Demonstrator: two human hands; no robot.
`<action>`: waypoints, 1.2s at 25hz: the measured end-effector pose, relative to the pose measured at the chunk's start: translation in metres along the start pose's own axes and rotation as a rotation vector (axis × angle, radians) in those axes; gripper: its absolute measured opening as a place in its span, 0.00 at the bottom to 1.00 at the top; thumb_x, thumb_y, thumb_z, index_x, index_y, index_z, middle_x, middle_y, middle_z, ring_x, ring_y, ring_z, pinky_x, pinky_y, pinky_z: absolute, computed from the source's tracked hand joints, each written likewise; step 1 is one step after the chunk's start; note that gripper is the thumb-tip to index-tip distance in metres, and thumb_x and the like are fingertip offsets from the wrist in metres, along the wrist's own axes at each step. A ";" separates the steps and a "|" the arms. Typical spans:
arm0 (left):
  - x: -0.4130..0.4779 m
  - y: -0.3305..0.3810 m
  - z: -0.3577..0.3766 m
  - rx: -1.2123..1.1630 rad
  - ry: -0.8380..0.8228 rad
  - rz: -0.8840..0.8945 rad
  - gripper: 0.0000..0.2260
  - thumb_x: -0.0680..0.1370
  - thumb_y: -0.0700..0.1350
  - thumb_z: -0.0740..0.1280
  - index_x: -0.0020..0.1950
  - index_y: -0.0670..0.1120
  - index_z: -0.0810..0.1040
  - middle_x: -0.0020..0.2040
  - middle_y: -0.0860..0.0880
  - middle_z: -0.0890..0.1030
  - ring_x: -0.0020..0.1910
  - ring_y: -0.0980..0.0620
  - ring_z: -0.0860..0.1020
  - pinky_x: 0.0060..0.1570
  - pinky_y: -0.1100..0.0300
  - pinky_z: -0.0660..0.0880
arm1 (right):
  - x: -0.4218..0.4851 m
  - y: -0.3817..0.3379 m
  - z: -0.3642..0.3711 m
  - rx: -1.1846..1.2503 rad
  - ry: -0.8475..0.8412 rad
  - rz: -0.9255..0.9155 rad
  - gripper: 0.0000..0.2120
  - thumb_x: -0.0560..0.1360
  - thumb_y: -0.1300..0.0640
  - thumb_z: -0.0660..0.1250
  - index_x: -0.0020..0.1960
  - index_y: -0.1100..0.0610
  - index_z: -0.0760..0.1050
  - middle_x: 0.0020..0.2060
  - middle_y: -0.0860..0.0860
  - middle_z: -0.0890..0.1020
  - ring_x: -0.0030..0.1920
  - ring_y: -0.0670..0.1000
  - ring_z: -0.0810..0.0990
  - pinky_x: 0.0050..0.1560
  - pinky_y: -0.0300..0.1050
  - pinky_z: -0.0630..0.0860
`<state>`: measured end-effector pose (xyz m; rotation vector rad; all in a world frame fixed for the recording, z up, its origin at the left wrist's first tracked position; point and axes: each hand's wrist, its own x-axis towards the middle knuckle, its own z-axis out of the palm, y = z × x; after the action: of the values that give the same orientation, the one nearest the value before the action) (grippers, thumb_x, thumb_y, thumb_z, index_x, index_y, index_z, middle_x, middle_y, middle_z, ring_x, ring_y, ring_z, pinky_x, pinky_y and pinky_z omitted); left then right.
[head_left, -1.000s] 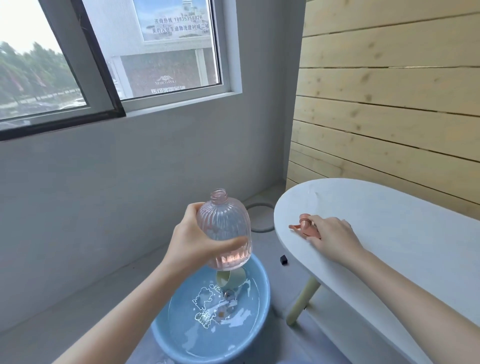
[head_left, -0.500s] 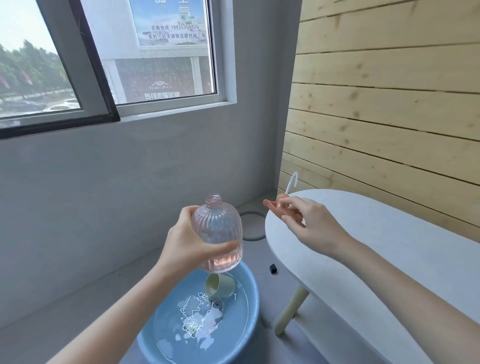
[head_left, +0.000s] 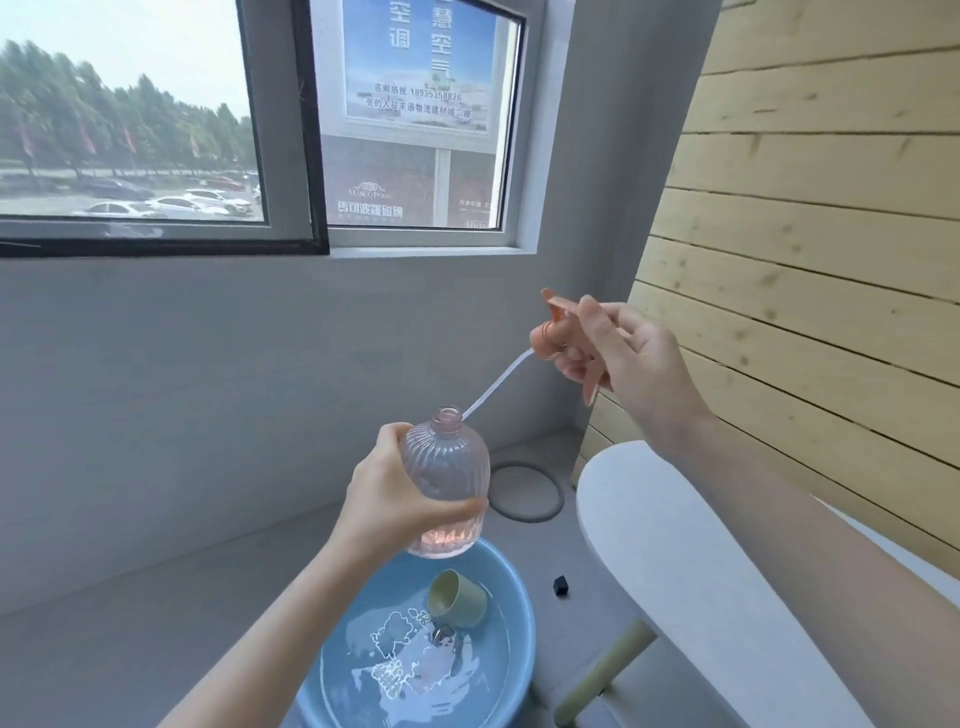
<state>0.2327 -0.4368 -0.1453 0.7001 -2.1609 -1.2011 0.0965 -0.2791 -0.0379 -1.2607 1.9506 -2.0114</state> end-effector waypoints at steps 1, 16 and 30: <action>0.001 -0.003 -0.002 0.008 0.012 -0.009 0.39 0.55 0.53 0.82 0.60 0.54 0.66 0.51 0.58 0.76 0.52 0.55 0.76 0.48 0.62 0.72 | 0.003 -0.005 0.002 0.018 0.025 -0.006 0.12 0.78 0.53 0.66 0.53 0.62 0.77 0.43 0.54 0.86 0.39 0.49 0.81 0.54 0.57 0.78; 0.020 -0.035 -0.034 0.066 0.110 -0.061 0.42 0.57 0.55 0.81 0.65 0.49 0.66 0.54 0.55 0.73 0.58 0.51 0.73 0.57 0.57 0.71 | -0.002 -0.013 0.033 -0.120 -0.121 -0.272 0.16 0.72 0.60 0.68 0.60 0.58 0.79 0.49 0.58 0.84 0.48 0.62 0.83 0.43 0.59 0.76; 0.020 -0.037 -0.034 0.099 0.106 -0.095 0.41 0.58 0.56 0.81 0.65 0.50 0.65 0.53 0.56 0.71 0.56 0.52 0.71 0.55 0.58 0.70 | -0.011 -0.031 0.044 -0.181 -0.323 -0.224 0.12 0.72 0.63 0.68 0.55 0.57 0.80 0.45 0.46 0.86 0.47 0.46 0.84 0.42 0.41 0.76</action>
<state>0.2484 -0.4870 -0.1579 0.8976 -2.1310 -1.0852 0.1443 -0.3020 -0.0234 -1.7902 1.9380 -1.6078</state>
